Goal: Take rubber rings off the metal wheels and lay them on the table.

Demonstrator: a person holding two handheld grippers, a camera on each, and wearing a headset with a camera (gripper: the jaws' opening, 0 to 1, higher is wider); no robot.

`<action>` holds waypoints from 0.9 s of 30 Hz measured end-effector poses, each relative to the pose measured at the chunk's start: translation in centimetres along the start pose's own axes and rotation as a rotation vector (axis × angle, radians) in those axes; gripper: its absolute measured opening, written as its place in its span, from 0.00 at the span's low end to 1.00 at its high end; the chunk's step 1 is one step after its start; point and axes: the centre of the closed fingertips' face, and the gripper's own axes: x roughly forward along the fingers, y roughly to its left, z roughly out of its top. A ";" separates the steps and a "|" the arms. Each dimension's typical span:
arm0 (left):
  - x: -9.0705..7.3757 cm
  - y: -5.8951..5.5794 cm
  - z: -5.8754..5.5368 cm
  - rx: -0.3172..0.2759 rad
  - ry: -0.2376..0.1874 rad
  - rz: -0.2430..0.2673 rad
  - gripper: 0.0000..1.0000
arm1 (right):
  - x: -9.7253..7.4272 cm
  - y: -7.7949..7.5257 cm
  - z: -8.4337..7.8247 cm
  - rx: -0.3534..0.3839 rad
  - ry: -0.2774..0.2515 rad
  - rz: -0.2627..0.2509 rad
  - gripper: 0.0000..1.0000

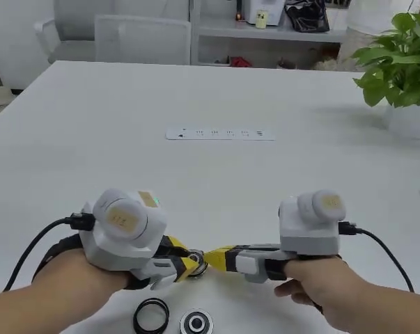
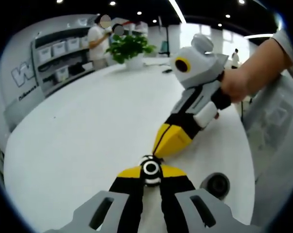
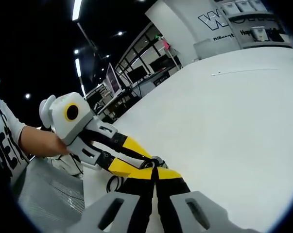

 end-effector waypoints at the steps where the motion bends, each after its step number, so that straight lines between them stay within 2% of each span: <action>1: 0.0 0.0 0.0 -0.001 0.000 0.000 0.12 | 0.0 0.0 0.0 0.000 0.001 0.001 0.00; 20: -0.1 0.0 0.0 -0.007 -0.009 0.004 0.12 | 0.3 0.6 0.0 -0.018 0.013 0.027 0.00; 21: -0.1 0.0 0.0 -0.007 -0.009 0.004 0.12 | 0.4 1.2 -0.1 -0.022 0.017 0.055 0.00; 22: -0.1 0.0 -0.1 -0.008 -0.005 0.003 0.12 | 0.6 1.8 0.4 -0.052 -0.006 0.085 0.00; 23: -0.1 0.1 -0.1 -0.009 -0.006 0.005 0.12 | 0.3 1.6 0.2 -0.035 0.009 0.060 0.00; 27: 0.0 0.2 -0.1 -0.012 -0.007 0.007 0.12 | 0.4 1.4 0.2 -0.044 0.004 0.052 0.00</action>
